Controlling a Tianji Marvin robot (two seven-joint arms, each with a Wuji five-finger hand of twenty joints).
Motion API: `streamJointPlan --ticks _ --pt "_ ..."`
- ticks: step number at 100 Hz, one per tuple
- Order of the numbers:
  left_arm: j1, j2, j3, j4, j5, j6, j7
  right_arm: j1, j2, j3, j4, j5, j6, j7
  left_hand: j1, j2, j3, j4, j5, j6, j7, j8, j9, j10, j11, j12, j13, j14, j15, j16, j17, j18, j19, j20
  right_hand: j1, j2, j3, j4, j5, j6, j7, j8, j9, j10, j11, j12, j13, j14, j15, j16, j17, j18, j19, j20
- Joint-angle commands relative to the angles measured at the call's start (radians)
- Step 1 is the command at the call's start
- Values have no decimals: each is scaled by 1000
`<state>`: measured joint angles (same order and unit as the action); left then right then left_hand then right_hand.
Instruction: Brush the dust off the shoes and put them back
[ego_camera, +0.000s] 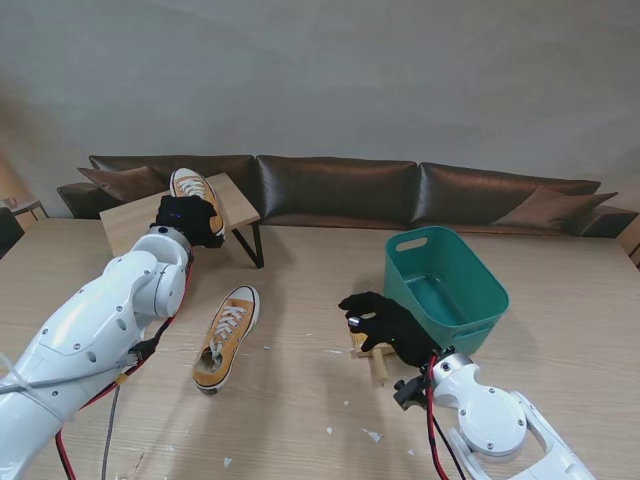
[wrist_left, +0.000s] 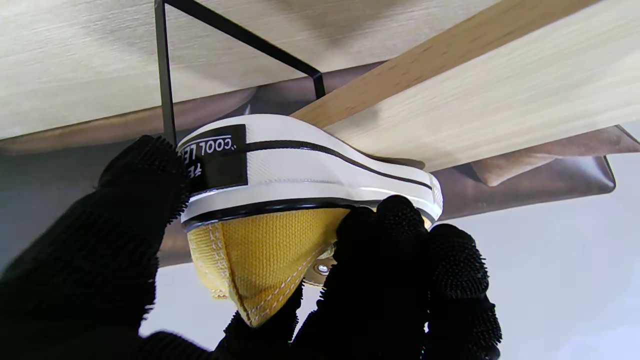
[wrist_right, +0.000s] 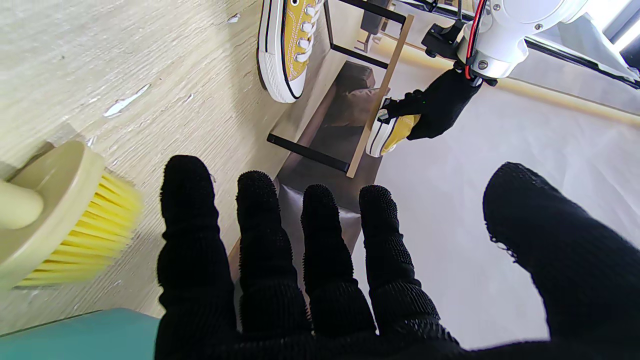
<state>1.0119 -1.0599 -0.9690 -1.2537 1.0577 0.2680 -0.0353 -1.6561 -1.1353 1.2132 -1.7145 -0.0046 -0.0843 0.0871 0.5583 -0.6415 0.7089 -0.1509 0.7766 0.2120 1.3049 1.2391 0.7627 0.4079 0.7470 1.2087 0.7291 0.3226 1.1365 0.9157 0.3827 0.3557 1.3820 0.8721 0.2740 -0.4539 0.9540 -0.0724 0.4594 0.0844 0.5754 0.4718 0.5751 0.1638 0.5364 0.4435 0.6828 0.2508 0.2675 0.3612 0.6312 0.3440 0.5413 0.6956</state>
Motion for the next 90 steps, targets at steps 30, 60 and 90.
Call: streamJointPlan --ticks 30,60,90 --pt "46 -12 -38 5 39 -29 141 -6 0 -11 -6 0 4 24 173 -82 223 -14 319 -106 385 201 257 -255 159 94 282 -61 99 -68 217 36 182 -104 0 34 8 -5 15 -6 3 -29 17 10 7 -11 12 -1 13 13 -339 9 -21 15" --pt "64 -9 -76 -24 90 -74 209 -4 -1 -13 -2 3 3 24 278 -169 315 -40 404 -130 459 167 451 -344 100 129 479 -125 32 -129 405 67 178 -254 1 38 7 -5 22 -3 4 -30 19 13 7 -12 13 -1 13 13 -337 10 -21 15" --pt "79 -8 -108 -56 103 -115 223 -1 -1 -15 2 5 1 24 295 -191 346 -43 417 -119 470 150 490 -355 54 190 521 -149 -35 -121 450 45 141 -301 1 40 6 -5 24 -1 2 -31 19 15 7 -12 13 0 13 12 -336 10 -21 15"
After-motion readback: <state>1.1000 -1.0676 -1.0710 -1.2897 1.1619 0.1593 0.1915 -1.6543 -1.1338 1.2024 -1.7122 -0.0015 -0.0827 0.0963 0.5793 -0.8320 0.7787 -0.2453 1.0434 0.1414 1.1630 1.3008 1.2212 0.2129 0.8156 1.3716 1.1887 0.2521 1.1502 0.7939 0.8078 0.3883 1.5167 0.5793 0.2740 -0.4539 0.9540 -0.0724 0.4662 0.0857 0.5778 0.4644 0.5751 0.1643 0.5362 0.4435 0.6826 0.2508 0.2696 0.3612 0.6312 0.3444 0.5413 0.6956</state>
